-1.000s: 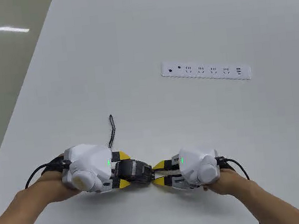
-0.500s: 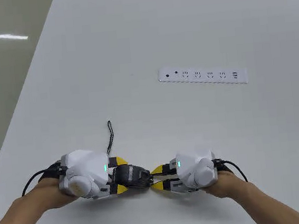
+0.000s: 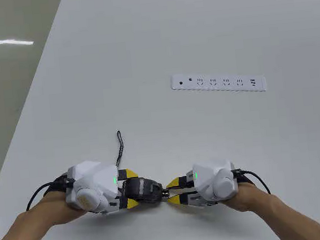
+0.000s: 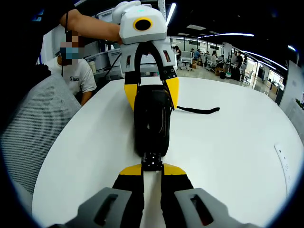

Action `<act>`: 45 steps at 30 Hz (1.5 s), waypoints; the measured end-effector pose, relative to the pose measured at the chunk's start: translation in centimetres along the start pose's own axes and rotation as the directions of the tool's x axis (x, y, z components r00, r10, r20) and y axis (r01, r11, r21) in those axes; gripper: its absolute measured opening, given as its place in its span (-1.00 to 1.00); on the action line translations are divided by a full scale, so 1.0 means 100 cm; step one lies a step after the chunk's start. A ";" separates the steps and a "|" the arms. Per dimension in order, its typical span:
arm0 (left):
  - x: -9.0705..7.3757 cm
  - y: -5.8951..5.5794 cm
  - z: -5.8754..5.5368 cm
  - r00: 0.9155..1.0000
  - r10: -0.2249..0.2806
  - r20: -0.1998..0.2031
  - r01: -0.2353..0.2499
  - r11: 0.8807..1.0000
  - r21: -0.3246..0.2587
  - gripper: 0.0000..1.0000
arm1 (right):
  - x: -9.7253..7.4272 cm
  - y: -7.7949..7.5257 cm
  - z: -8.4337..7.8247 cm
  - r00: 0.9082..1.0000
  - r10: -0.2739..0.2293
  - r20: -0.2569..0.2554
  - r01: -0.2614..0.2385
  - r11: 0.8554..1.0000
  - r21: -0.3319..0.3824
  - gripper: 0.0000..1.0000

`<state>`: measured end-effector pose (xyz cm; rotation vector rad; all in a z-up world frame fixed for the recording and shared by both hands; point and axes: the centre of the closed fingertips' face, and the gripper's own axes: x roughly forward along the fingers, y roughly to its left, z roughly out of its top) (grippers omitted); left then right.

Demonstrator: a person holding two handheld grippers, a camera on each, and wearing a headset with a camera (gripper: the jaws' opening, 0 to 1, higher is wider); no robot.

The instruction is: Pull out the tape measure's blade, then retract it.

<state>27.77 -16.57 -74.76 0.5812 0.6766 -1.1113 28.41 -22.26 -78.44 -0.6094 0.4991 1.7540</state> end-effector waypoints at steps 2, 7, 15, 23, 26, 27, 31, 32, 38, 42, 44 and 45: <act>0.000 0.000 0.000 1.000 -0.002 0.000 0.002 1.000 0.001 -0.47 | -0.002 0.001 -0.002 1.000 0.005 -0.004 -0.005 1.000 0.006 -0.82; 0.000 0.000 0.000 1.000 -0.002 0.000 0.002 1.000 -0.003 -0.47 | -0.005 0.001 -0.005 1.000 0.004 -0.011 -0.004 1.000 0.006 -0.82; -0.001 0.000 -0.001 1.000 -0.001 -0.006 0.001 1.000 -0.007 -0.47 | -0.008 0.001 -0.005 1.000 0.003 -0.011 -0.002 1.000 0.011 -0.82; -0.001 0.000 0.000 1.000 -0.002 -0.010 0.002 1.000 -0.011 -0.47 | -0.013 0.002 -0.009 1.000 0.001 -0.017 -0.001 1.000 0.022 -0.82; -0.001 0.000 0.000 1.000 -0.003 -0.012 0.003 1.000 -0.013 -0.47 | -0.014 0.002 -0.010 1.000 0.002 -0.018 -0.001 1.000 0.025 -0.82; -0.001 0.000 0.000 1.000 -0.003 -0.012 0.003 1.000 -0.014 -0.47 | -0.015 0.002 -0.010 1.000 0.001 -0.019 -0.001 1.000 0.026 -0.82; -0.002 0.000 0.000 1.000 0.000 -0.013 0.000 1.000 -0.018 -0.47 | -0.017 0.001 -0.011 1.000 -0.010 -0.021 0.011 1.000 0.025 -0.82; -0.002 0.000 0.000 1.000 0.000 -0.013 0.000 1.000 -0.019 -0.47 | -0.017 0.001 -0.011 1.000 -0.011 -0.021 0.012 1.000 0.025 -0.82; -0.002 0.001 -0.001 1.000 -0.002 -0.010 0.001 1.000 -0.028 -0.47 | -0.019 0.000 -0.011 1.000 -0.011 -0.018 0.011 0.999 0.031 -0.82; -0.001 0.001 -0.001 1.000 -0.003 -0.012 0.003 1.000 -0.028 -0.47 | -0.020 0.000 -0.014 1.000 -0.010 -0.022 0.011 0.999 0.032 -0.82; -0.001 0.001 -0.001 1.000 -0.004 -0.012 0.003 1.000 -0.031 -0.47 | -0.021 0.001 -0.014 1.000 -0.010 -0.023 0.011 0.999 0.033 -0.82; -0.001 0.001 -0.001 1.000 -0.004 -0.011 0.004 0.999 -0.032 -0.47 | -0.022 0.000 -0.015 1.000 -0.010 -0.025 0.011 0.999 0.031 -0.82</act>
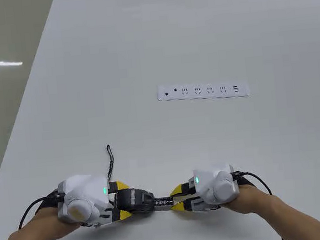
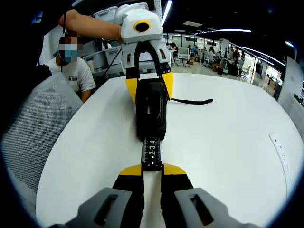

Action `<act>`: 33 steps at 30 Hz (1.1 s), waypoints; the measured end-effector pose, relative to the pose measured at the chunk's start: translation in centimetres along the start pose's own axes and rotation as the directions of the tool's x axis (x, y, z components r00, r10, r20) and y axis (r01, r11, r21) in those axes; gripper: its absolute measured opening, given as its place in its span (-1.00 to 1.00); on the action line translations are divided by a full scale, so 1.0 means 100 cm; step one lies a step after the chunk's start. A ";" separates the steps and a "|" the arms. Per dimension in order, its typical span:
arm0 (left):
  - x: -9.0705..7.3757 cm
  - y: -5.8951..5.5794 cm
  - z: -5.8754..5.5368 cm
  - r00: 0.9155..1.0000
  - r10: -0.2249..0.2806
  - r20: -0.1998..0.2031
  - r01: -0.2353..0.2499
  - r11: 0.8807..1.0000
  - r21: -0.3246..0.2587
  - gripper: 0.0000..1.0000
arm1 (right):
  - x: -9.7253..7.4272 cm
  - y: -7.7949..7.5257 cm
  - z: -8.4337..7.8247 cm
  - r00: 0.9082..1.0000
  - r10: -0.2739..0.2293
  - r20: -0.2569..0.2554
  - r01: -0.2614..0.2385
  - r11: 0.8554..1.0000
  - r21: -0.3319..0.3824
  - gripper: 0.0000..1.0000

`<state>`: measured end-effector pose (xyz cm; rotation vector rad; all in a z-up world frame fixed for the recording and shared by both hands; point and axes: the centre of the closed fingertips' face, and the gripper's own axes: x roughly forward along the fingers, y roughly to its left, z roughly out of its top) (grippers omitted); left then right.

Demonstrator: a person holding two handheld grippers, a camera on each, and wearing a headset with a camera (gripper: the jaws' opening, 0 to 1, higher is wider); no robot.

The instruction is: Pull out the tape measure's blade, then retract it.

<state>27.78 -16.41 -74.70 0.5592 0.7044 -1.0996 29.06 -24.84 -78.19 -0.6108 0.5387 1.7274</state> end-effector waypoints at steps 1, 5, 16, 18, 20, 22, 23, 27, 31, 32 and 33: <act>0.000 0.000 0.000 1.000 -0.001 0.000 0.001 1.000 -0.001 -0.47 | 0.000 0.000 0.000 1.000 0.000 0.000 0.000 1.000 0.000 -0.82; -0.001 0.000 0.000 1.000 -0.002 0.000 0.002 1.000 -0.003 -0.47 | -0.003 0.000 -0.001 1.000 0.000 0.000 0.000 1.000 0.003 -0.82; 0.000 0.000 0.000 1.000 -0.004 -0.003 0.004 1.000 -0.006 -0.47 | -0.010 0.002 -0.007 1.000 0.004 -0.015 -0.004 1.000 0.014 -0.82; 0.000 0.000 0.000 1.000 -0.003 -0.003 0.003 1.000 -0.008 -0.47 | -0.011 0.002 -0.008 1.000 0.003 -0.016 -0.003 1.000 0.013 -0.82; 0.000 0.000 0.000 1.000 -0.002 -0.003 0.002 1.000 -0.009 -0.47 | -0.013 0.001 -0.009 1.000 -0.001 -0.016 0.001 1.000 0.011 -0.82; 0.000 0.000 0.000 1.000 -0.002 -0.002 0.002 1.000 -0.010 -0.47 | -0.014 0.001 -0.010 1.000 -0.001 -0.016 0.001 1.000 0.012 -0.82; 0.000 0.000 0.000 1.000 -0.002 -0.003 0.002 1.000 -0.010 -0.47 | -0.015 0.001 -0.011 1.000 -0.001 -0.018 0.001 1.000 0.011 -0.82; 0.000 -0.001 0.000 1.000 -0.003 -0.003 0.003 1.000 -0.009 -0.47 | -0.018 0.002 -0.012 1.000 0.005 -0.019 -0.004 1.000 0.016 -0.83; 0.000 -0.001 0.001 1.000 -0.003 -0.003 0.003 1.000 -0.012 -0.47 | -0.019 0.001 -0.014 1.000 0.003 -0.022 -0.002 1.000 0.013 -0.83; 0.000 -0.001 0.001 1.000 -0.003 -0.003 0.003 1.000 -0.012 -0.47 | -0.020 0.001 -0.015 1.000 0.002 -0.023 -0.002 1.000 0.015 -0.83; 0.000 -0.001 0.001 1.000 -0.004 -0.003 0.004 1.000 -0.013 -0.47 | -0.021 0.001 -0.015 1.000 0.002 -0.023 -0.002 1.000 0.021 -0.83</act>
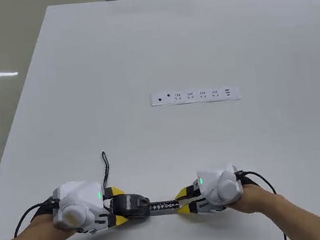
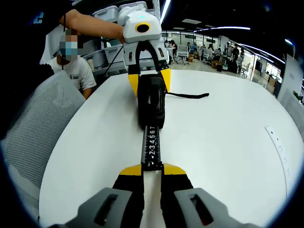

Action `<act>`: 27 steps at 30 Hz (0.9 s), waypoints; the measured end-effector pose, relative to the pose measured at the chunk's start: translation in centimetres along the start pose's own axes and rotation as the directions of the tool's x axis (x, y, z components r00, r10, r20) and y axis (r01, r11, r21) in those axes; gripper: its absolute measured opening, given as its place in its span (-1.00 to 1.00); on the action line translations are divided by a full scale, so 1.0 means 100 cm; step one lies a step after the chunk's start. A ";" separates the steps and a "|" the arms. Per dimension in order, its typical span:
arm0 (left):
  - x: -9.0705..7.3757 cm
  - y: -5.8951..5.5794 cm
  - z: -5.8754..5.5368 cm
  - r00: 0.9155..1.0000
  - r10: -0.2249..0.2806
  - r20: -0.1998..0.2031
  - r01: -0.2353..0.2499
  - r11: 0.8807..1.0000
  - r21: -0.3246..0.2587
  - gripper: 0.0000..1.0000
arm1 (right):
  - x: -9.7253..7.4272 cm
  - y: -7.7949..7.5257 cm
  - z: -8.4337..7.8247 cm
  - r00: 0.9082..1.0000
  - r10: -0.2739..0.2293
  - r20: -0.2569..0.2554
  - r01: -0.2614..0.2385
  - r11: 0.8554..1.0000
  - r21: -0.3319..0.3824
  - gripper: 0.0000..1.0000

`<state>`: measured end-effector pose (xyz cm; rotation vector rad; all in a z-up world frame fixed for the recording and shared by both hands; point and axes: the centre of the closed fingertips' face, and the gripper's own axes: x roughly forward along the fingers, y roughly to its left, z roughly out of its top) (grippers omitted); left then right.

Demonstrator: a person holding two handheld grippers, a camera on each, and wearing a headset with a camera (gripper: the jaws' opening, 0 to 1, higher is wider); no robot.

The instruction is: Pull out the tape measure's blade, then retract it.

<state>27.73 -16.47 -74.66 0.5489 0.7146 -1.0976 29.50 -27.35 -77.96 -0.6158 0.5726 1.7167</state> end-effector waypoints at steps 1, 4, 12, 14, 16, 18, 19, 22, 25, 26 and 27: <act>0.000 0.000 0.000 1.000 0.000 0.000 0.000 1.000 -0.001 -0.47 | -0.001 0.000 0.000 1.000 0.000 0.001 0.000 1.000 -0.002 -0.83; 0.000 0.000 0.000 1.000 0.000 0.001 0.000 1.000 -0.001 -0.47 | -0.002 0.000 -0.001 1.000 -0.001 0.001 0.001 1.000 0.000 -0.83; -0.001 0.000 -0.001 1.000 -0.001 0.001 0.001 1.000 0.001 -0.47 | -0.006 0.002 -0.005 1.000 0.002 -0.004 -0.002 1.000 0.004 -0.82; -0.001 0.001 -0.001 1.000 -0.004 0.001 0.004 1.000 0.001 -0.47 | -0.008 0.002 -0.006 1.000 0.001 -0.004 -0.001 1.000 0.003 -0.82; -0.001 0.001 0.000 1.000 -0.006 -0.003 0.006 1.000 0.005 -0.46 | -0.010 0.002 -0.007 1.000 0.000 -0.002 0.000 1.000 0.003 -0.82; -0.001 0.001 -0.001 1.000 -0.007 -0.005 0.007 1.000 0.006 -0.47 | -0.011 0.003 -0.008 1.000 0.000 -0.004 0.000 1.000 0.004 -0.82; 0.000 0.000 -0.001 1.000 -0.007 -0.005 0.007 1.000 0.005 -0.47 | -0.011 0.003 -0.008 1.000 -0.001 -0.004 0.001 1.000 0.005 -0.82; 0.000 0.001 0.000 1.000 -0.005 -0.006 0.005 1.000 0.005 -0.46 | -0.014 0.001 -0.011 1.000 -0.004 -0.007 0.004 1.000 0.005 -0.82; 0.001 0.001 0.000 1.000 -0.007 -0.007 0.007 1.000 0.005 -0.46 | -0.015 0.002 -0.013 1.000 -0.004 -0.008 0.004 1.000 0.007 -0.82; 0.001 0.001 0.000 1.000 -0.008 -0.007 0.008 1.000 0.005 -0.46 | -0.016 0.002 -0.014 1.000 -0.005 -0.009 0.005 1.000 0.006 -0.82; 0.001 0.000 0.000 1.000 -0.008 -0.006 0.008 1.000 0.004 -0.46 | -0.016 0.002 -0.015 1.000 -0.006 -0.010 0.006 1.000 0.005 -0.82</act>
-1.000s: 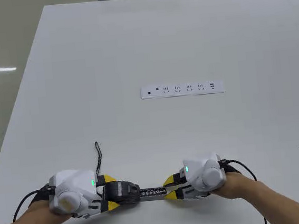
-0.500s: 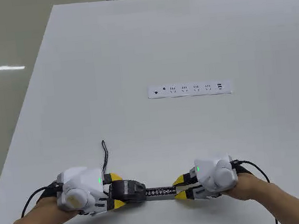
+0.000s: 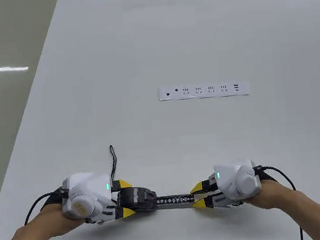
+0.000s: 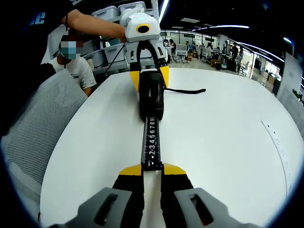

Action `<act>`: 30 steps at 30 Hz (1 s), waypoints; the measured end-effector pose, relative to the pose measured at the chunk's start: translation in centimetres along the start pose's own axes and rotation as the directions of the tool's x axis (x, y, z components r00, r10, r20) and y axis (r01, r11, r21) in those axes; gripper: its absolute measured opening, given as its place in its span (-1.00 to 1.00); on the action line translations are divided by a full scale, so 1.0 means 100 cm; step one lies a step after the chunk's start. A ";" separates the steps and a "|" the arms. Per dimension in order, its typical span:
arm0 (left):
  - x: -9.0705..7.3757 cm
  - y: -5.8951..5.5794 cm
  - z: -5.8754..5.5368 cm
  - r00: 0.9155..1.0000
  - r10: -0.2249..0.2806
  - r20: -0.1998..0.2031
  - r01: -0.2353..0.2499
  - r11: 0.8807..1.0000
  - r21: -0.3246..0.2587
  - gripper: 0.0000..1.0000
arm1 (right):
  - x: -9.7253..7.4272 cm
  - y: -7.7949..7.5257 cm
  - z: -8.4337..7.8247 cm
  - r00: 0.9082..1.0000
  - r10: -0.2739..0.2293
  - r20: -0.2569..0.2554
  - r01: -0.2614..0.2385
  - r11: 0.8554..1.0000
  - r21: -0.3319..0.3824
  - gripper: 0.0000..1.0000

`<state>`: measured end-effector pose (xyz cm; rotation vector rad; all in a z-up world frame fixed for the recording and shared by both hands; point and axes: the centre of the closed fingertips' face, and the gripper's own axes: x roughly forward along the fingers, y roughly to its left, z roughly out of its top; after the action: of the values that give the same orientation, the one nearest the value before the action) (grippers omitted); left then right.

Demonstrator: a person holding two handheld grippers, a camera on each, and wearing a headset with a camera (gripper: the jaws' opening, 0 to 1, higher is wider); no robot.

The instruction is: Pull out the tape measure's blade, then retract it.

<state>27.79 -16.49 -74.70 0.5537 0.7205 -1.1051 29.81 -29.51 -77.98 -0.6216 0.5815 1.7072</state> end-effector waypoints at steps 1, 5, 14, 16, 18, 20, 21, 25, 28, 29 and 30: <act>0.000 0.000 0.000 1.000 0.000 0.000 0.000 1.000 0.000 -0.46 | 0.000 0.000 -0.001 1.000 0.000 0.000 0.000 1.000 0.001 -0.82; 0.000 0.000 0.000 1.000 -0.002 0.001 0.002 1.000 -0.002 -0.46 | -0.002 0.000 -0.001 1.000 0.000 0.001 0.000 1.000 -0.002 -0.82; 0.000 -0.001 0.000 1.000 -0.005 0.000 0.005 1.000 0.001 -0.46 | -0.006 0.001 -0.006 1.000 0.003 -0.001 -0.003 1.000 0.004 -0.82; 0.000 -0.001 0.000 1.000 -0.005 0.001 0.005 1.000 -0.001 -0.46 | -0.007 0.001 -0.006 1.000 0.001 0.000 -0.001 1.000 0.004 -0.82; 0.000 0.000 0.000 1.000 -0.005 0.001 0.005 1.000 -0.001 -0.46 | -0.008 0.001 -0.007 1.000 0.000 -0.002 0.000 1.000 0.000 -0.82; 0.000 0.000 0.000 1.000 -0.005 0.001 0.005 1.000 0.000 -0.46 | -0.008 0.001 -0.008 1.000 -0.002 -0.002 0.002 1.000 0.005 -0.82; 0.000 0.000 0.000 1.000 -0.005 0.000 0.005 1.000 -0.001 -0.46 | -0.008 0.001 -0.008 1.000 -0.001 -0.001 0.001 1.000 0.004 -0.82; 0.000 0.000 0.000 1.000 -0.005 0.000 0.005 1.000 -0.001 -0.46 | -0.010 0.001 -0.009 1.000 -0.003 -0.001 0.003 1.000 0.006 -0.82; 0.000 0.000 0.000 1.000 -0.005 -0.001 0.005 1.000 0.001 -0.46 | -0.012 0.001 -0.011 1.000 -0.003 -0.002 0.003 1.000 0.005 -0.82; 0.000 0.000 0.000 1.000 -0.005 -0.002 0.005 1.000 0.001 -0.46 | -0.013 0.001 -0.011 1.000 -0.003 0.000 0.003 1.000 0.005 -0.82; 0.000 0.000 0.000 1.000 -0.006 -0.002 0.006 1.000 0.001 -0.46 | -0.014 0.001 -0.012 1.000 -0.004 0.001 0.004 1.000 0.006 -0.82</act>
<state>27.75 -16.46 -74.71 0.5538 0.7237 -1.1108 30.08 -31.27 -77.90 -0.6177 0.5843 1.7017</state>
